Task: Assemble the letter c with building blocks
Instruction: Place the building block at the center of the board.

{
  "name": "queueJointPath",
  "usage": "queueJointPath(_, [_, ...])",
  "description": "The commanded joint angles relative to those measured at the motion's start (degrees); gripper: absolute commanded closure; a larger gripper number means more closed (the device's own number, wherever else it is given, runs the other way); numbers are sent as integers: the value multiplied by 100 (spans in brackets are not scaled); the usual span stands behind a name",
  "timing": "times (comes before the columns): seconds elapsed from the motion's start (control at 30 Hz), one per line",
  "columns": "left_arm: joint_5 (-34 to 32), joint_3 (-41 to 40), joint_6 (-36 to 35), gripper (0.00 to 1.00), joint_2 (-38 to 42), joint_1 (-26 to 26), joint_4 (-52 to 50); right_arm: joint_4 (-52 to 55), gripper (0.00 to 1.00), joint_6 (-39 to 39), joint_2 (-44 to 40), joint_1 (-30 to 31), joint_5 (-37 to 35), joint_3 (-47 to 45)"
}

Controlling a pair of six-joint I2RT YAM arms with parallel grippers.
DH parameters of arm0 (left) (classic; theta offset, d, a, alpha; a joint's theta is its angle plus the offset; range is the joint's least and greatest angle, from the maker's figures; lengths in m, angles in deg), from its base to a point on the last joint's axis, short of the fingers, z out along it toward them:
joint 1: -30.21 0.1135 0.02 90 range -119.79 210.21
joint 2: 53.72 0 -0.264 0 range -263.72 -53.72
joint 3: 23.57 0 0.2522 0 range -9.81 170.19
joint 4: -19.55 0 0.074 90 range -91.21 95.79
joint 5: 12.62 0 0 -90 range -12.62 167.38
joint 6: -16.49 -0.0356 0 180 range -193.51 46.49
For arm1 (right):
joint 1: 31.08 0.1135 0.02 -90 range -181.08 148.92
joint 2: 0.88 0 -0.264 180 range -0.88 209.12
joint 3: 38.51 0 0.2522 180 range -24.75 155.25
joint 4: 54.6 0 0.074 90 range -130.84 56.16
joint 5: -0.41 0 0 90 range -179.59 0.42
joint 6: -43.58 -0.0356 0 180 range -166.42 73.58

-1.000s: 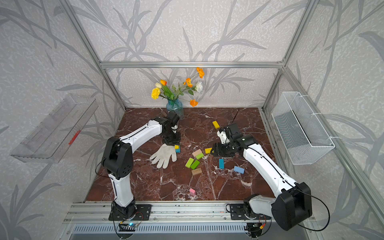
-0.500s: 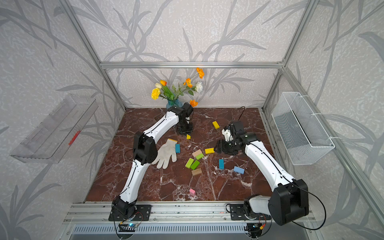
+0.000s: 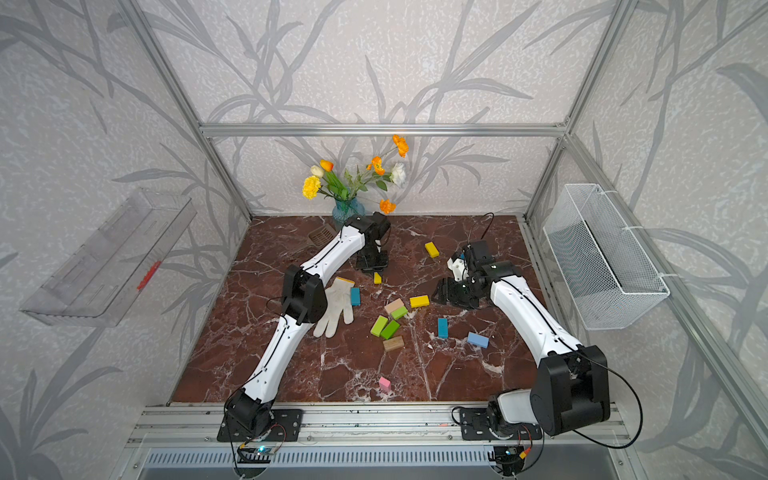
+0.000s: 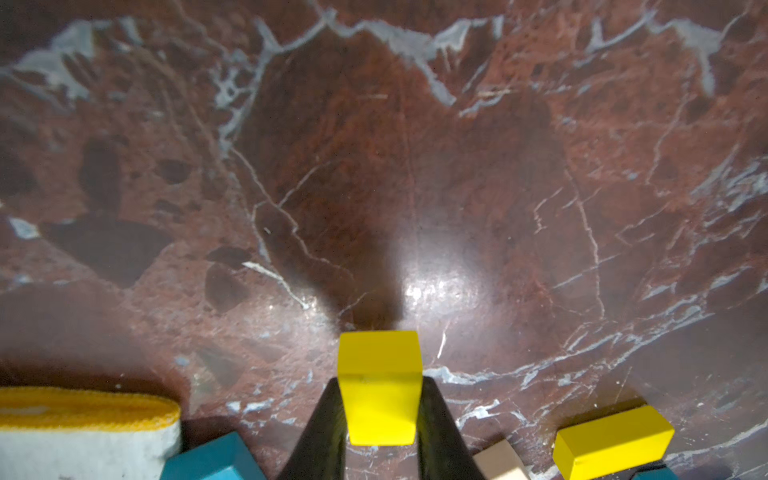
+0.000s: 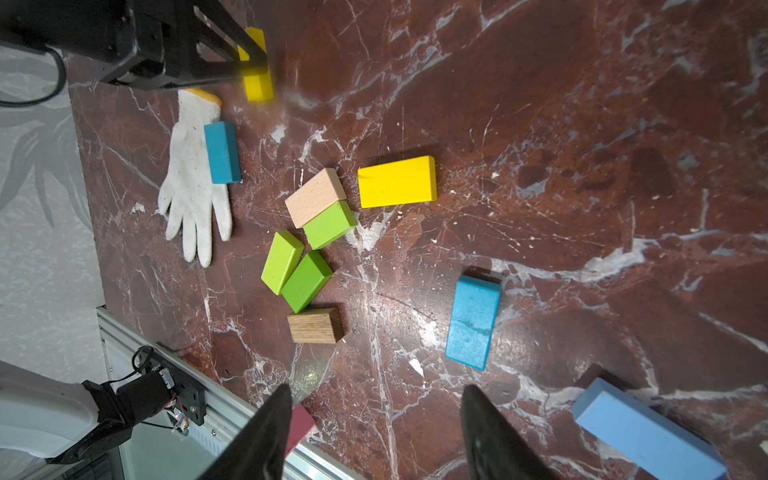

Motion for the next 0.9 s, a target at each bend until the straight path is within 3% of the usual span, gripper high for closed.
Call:
queueJointPath(0.0, [23, 55, -62, 74, -103, 6, -102, 73, 36, 86, 55, -34, 120, 180])
queueJointPath(0.63, [-61, 10, -211, 71, -239, 34, -83, -42, 36, 108, 104, -28, 129, 216])
queueJointPath(0.87, [38, 22, -183, 57, -198, 35, 17, -42, 33, 121, 118, -34, 105, 197])
